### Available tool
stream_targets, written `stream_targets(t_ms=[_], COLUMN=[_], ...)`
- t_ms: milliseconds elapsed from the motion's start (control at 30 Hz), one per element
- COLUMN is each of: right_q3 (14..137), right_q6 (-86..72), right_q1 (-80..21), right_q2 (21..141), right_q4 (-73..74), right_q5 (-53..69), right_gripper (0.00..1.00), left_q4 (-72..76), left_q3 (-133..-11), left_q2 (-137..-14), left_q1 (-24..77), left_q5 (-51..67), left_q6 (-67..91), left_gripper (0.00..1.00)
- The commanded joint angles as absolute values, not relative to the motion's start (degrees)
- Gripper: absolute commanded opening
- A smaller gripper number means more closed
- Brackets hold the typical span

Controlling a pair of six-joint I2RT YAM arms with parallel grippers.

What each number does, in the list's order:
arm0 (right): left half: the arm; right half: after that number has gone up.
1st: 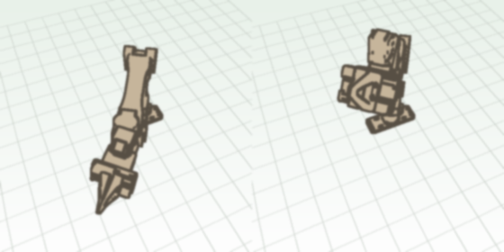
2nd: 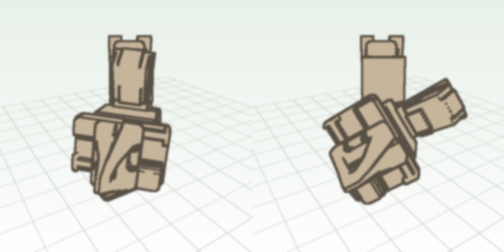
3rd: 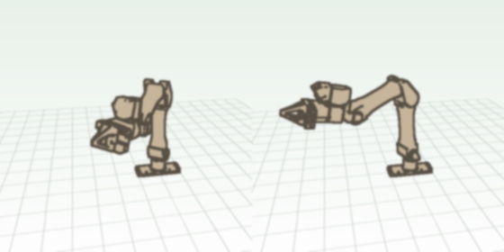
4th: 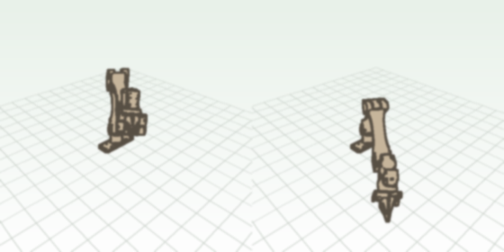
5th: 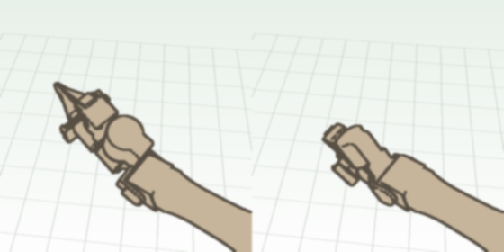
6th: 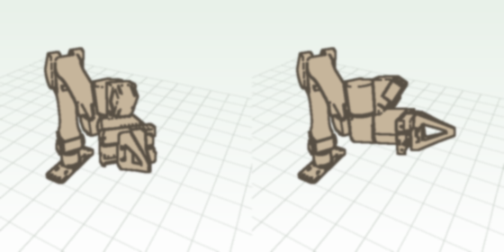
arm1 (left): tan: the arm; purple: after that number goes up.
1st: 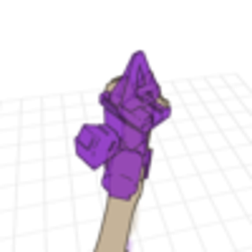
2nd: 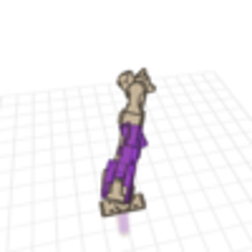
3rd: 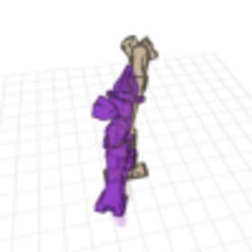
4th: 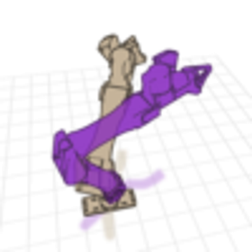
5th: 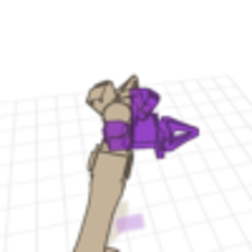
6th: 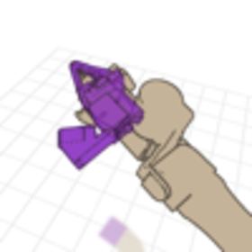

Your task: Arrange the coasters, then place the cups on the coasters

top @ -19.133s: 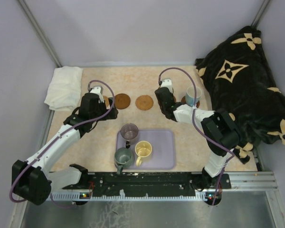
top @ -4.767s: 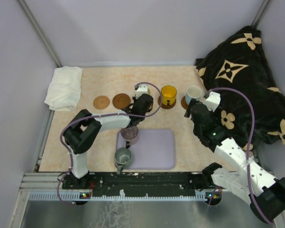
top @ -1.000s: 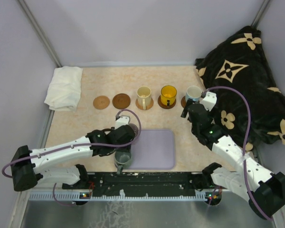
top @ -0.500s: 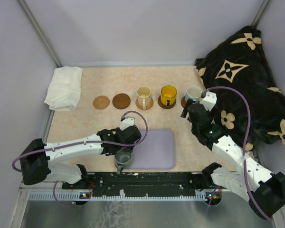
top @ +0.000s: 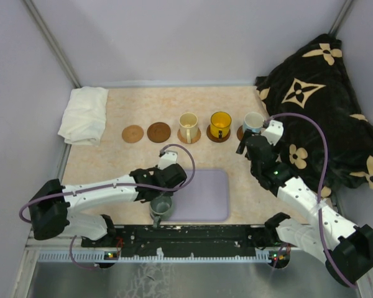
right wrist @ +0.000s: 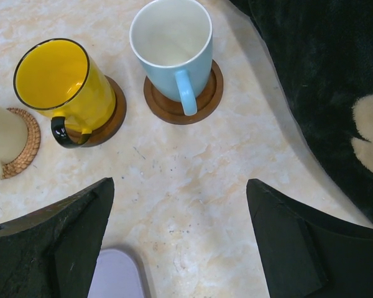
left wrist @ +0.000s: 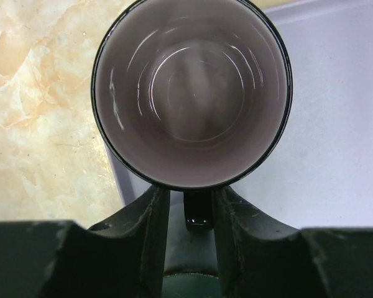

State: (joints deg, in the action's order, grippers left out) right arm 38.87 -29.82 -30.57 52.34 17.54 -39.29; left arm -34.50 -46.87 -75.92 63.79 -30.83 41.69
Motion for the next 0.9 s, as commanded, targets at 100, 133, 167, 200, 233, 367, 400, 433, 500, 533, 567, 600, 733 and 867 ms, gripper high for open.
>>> stream_targets(t_ms=[100,133,167,200,233,367,400,433,500,533,567,600,733,867], right_q3=[38.4,38.4,38.3,38.3,38.2,38.1,38.0,37.9,37.8,37.7,37.7,37.7,37.6,37.4], right_q6=[-30.7,-30.8,-30.9,-31.0,-31.0,-31.2,-31.3,-31.3,-31.4,-31.4,-31.4,-31.5,-31.5,-31.4], right_q1=[-30.2,-30.2,-30.2,-30.2,-30.2,-30.2,-30.2,-30.2,-30.2,-30.2,-30.3,-30.2,-30.2,-30.2], right_q2=[52.4,52.4,52.4,52.4,52.3,52.2,52.1,52.1,52.1,52.1,52.1,52.1,52.1,52.0], right_q4=[16.0,16.0,16.1,16.1,16.1,16.1,16.0,16.0,15.9,15.8,15.7,15.7,15.6,15.6], right_q5=[-39.2,-39.1,-39.1,-39.1,-39.0,-38.9,-38.9,-38.9,-38.8,-38.7,-38.7,-38.6,-38.5,-38.5], right_gripper=[0.88,0.88,0.88,0.88,0.88,0.88,0.88,0.88,0.88,0.88,0.88,0.88,0.88,0.88], left_q4=[-30.7,-30.6,-30.5,-30.5,-30.5,-30.9,-30.8,-30.6,-29.9,-29.7,-29.6,-29.6,-29.0,-27.4], left_q3=[-46.3,-46.2,-46.2,-46.0,-46.0,-45.9,-45.9,-45.9,-46.1,-46.3,-46.6,-46.9,-47.9,-48.0], left_q2=[-78.3,-78.5,-78.6,-78.8,-78.9,-77.9,-77.3,-76.6,-75.1,-74.5,-73.8,-73.3,-70.0,-66.8], left_q1=[63.0,63.0,62.9,62.9,62.8,62.5,62.5,62.5,62.6,62.6,62.5,62.6,62.6,62.6], left_q5=[-30.7,-30.6,-30.5,-30.5,-30.5,-30.9,-31.2,-31.7,-33.2,-33.9,-34.7,-35.5,-38.6,-42.4], left_q6=[40.3,40.3,40.3,40.3,40.4,40.7,40.7,40.5,39.9,39.6,39.4,39.2,38.6,37.3], left_gripper=[0.30,0.26,0.22,0.18,0.13,0.00,0.00,0.00,0.00,0.00,0.00,0.00,0.00,0.00])
